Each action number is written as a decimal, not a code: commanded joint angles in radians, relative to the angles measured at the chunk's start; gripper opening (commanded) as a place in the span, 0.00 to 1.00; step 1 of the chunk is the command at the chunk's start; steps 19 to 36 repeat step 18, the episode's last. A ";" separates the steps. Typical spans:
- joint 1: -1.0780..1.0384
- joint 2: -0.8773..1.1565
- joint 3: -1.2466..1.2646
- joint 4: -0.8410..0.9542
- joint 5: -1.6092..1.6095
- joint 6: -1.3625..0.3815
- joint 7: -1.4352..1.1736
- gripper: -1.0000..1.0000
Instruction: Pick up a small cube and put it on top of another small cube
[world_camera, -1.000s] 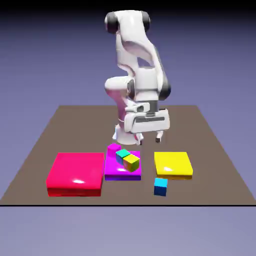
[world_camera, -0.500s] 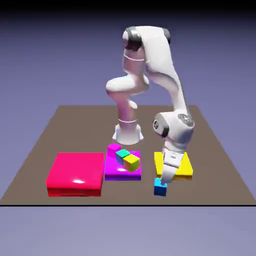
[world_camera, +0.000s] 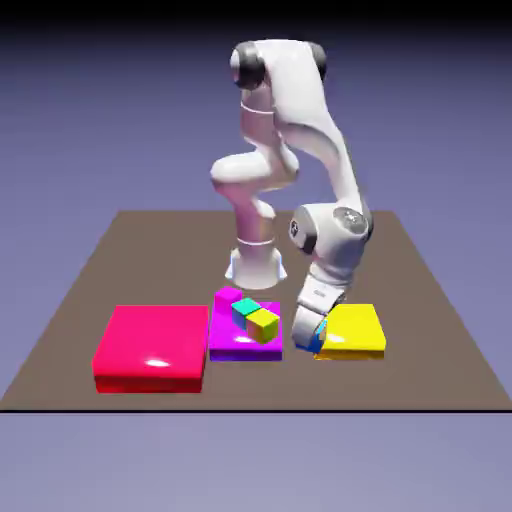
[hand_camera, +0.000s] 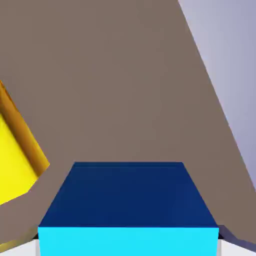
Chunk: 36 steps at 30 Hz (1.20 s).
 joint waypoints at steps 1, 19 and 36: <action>-0.022 -0.036 0.007 -0.017 0.006 -0.024 0.042 0.00; -0.207 -0.190 0.050 -0.171 0.054 -0.060 0.299 1.00; -0.207 -0.190 0.050 -0.171 0.054 -0.060 0.299 1.00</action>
